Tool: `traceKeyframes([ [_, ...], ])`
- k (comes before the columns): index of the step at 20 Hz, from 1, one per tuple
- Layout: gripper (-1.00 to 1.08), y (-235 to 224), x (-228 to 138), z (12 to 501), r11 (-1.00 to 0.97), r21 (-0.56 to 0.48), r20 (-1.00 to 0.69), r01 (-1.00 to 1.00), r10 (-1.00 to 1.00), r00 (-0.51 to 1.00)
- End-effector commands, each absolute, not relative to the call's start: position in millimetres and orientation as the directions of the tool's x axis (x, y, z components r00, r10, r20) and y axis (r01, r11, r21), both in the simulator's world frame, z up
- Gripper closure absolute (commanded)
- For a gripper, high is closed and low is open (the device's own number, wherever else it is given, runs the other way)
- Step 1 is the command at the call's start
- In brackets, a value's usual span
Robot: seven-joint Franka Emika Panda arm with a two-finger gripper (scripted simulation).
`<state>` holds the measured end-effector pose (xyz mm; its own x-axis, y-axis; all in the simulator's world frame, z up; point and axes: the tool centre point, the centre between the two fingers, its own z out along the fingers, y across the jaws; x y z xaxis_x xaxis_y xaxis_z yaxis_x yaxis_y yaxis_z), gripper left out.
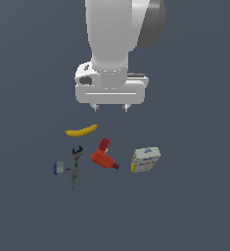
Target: Pick up a designated object from a clutter of objects.
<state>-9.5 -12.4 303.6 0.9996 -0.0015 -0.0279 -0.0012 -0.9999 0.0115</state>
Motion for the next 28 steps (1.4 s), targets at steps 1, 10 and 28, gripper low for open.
traceKeyframes([
  [1,-0.92,-12.4,-9.5,303.6,-1.000,0.012,-0.028,-0.001,-0.002,1.000],
  [10,-0.92,-23.6,-12.8,318.3,-0.999,-0.001,-0.025,-0.033,-0.033,0.999],
  [28,-0.92,-47.9,13.2,290.0,-0.977,-0.019,-0.027,-0.212,-0.211,0.977],
])
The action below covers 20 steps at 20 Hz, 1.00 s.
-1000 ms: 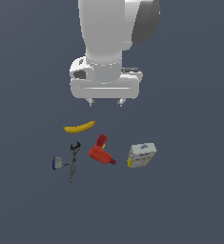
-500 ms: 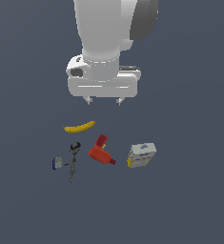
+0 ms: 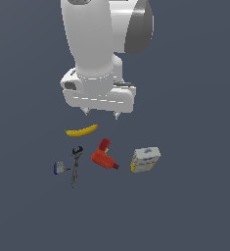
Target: Pick up a designated object from a clutter of objects.
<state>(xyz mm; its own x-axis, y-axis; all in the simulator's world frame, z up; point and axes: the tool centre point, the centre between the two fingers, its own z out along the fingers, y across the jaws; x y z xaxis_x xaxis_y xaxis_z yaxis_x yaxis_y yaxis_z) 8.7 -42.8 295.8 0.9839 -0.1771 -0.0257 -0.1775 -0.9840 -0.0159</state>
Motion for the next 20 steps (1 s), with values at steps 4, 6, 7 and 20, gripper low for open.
traceKeyframes([
  [4,-0.92,-65.7,28.6,269.9,-0.945,-0.026,-0.030,-0.327,-0.326,0.945],
  [6,-0.92,-76.9,37.0,257.2,-0.918,-0.029,-0.031,-0.395,-0.394,0.919],
  [7,-0.92,-83.2,41.3,250.1,-0.902,-0.030,-0.032,-0.431,-0.430,0.902],
  [20,-0.92,-175.4,79.7,145.4,-0.568,-0.019,-0.031,-0.823,-0.822,0.568],
])
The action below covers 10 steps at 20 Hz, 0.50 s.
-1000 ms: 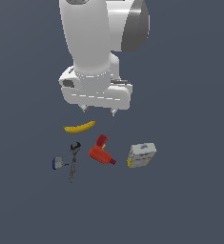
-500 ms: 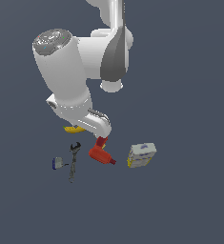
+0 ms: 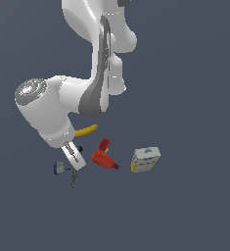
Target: Pick up a designated object from a clutter of objects.
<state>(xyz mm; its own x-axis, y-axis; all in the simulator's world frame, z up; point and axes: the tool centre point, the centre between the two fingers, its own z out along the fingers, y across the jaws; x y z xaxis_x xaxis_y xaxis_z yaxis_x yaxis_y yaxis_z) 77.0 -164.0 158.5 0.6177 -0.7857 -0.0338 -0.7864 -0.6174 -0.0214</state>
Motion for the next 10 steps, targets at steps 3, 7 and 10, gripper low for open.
traceKeyframes([
  [3,-0.92,-195.8,82.8,121.9,-0.478,-0.013,-0.025,-0.878,-0.878,0.478],
  [7,-0.92,-217.6,84.0,96.2,-0.377,-0.007,-0.016,-0.926,-0.926,0.377],
  [10,-0.92,-229.9,83.9,81.6,-0.319,-0.004,-0.009,-0.948,-0.948,0.319],
])
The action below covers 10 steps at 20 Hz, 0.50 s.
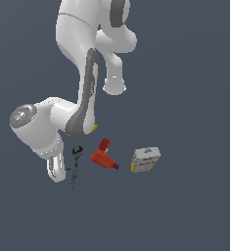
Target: Pick up a designated object from a clutter of objects.
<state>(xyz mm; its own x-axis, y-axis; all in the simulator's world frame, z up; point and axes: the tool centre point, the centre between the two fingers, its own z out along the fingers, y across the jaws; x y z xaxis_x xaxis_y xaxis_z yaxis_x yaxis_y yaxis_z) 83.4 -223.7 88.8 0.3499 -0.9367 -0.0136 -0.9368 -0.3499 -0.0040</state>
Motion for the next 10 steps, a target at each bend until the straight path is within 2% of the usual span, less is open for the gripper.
traceKeyframes([
  [1,-0.92,-233.2,83.7,77.7,-0.303,-0.003,-0.008,-0.953,-0.953,0.303],
  [10,-0.92,-244.9,82.2,63.5,-0.248,0.001,-0.001,-0.969,-0.969,0.248],
])
